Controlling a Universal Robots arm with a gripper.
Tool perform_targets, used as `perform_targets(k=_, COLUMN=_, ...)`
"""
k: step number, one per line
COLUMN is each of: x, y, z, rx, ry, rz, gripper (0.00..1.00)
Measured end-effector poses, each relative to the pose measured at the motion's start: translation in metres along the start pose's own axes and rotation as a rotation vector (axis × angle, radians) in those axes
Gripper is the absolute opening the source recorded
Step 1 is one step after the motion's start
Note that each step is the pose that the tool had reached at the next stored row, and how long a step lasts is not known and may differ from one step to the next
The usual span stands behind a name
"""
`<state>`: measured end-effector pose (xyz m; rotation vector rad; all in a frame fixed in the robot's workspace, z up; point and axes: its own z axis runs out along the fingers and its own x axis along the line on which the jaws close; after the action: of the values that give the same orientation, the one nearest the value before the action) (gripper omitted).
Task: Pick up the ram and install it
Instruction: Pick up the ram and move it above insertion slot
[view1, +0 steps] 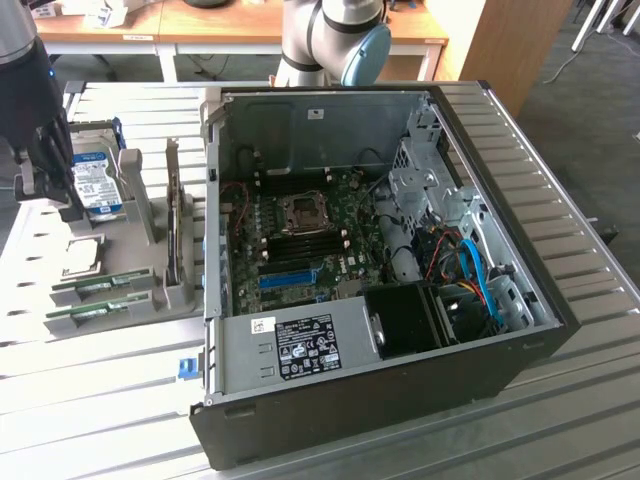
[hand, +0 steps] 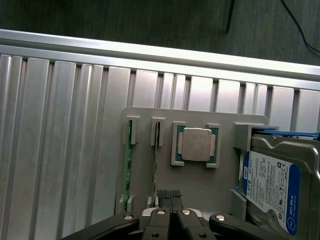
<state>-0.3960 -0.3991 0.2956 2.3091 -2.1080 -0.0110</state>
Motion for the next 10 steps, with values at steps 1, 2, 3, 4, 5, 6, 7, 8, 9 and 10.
perform_targets(k=1, x=0.0, y=0.0, z=0.0, rx=0.0, ry=0.0, rz=0.0, gripper=0.11)
perform_targets(k=2, x=0.0, y=0.0, z=0.0, rx=0.0, ry=0.0, rz=0.0, gripper=0.11)
perform_targets(k=3, x=0.0, y=0.0, z=0.0, rx=0.0, ry=0.0, rz=0.0, gripper=0.17)
perform_targets(k=4, x=0.0, y=0.0, z=0.0, rx=0.0, ry=0.0, rz=0.0, gripper=0.17)
perform_targets(k=5, x=0.0, y=0.0, z=0.0, rx=0.0, ry=0.0, rz=0.0, gripper=0.23)
perform_targets(k=6, x=0.0, y=0.0, z=0.0, rx=0.0, ry=0.0, rz=0.0, gripper=0.23)
perform_targets(k=7, x=0.0, y=0.0, z=0.0, rx=0.0, ry=0.0, rz=0.0, gripper=0.3)
perform_targets(k=8, x=0.0, y=0.0, z=0.0, rx=0.0, ry=0.0, rz=0.0, gripper=0.3)
perform_targets(k=9, x=0.0001, y=0.0, z=0.0001, rx=0.0001, ry=-0.0001, rz=0.0, gripper=0.3)
perform_targets(k=10, x=0.0008, y=0.0, z=0.0003, rx=0.0004, ry=-0.0002, rz=0.0, gripper=0.3)
